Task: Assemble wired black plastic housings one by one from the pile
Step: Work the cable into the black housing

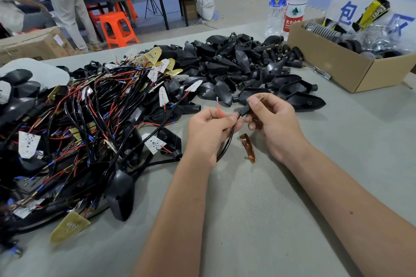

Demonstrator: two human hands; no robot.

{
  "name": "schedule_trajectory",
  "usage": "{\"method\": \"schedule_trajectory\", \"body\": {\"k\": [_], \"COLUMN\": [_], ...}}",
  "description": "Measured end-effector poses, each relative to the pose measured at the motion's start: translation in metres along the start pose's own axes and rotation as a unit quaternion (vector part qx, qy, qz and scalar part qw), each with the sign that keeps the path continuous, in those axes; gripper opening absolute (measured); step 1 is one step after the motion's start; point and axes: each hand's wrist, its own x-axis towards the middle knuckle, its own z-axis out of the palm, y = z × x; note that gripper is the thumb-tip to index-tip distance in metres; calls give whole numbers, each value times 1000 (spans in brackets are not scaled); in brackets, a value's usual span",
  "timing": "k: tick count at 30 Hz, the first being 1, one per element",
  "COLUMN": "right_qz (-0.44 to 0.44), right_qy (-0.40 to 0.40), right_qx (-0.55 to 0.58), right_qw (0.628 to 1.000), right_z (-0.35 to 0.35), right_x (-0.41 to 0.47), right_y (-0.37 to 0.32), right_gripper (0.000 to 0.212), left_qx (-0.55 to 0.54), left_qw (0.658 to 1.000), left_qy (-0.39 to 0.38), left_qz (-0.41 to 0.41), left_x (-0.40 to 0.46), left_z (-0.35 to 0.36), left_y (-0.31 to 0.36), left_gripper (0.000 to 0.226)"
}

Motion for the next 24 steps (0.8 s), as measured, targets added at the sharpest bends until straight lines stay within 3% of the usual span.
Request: {"method": "schedule_trajectory", "body": {"k": [9,14,20,24], "right_qz": [-19,-13,-13,6], "right_qy": [-18,-18,8,-26], "right_qx": [33,18,4,13], "right_qw": [999,1000,1000,1000], "right_z": [-2,-2,-2,-3], "right_x": [-3,-1,1,0], "right_y": [-4,-2,1,0], "right_gripper": [9,8,6,8], "left_qx": [163,110,100,65], "left_qw": [985,992,994,998], "left_qy": [40,33,-33,-6], "left_qz": [41,48,7,13], "left_x": [-6,-7,-6,-6], "left_z": [1,3,-2,-1], "left_y": [3,4,7,6], "left_gripper": [34,35,20,20]}}
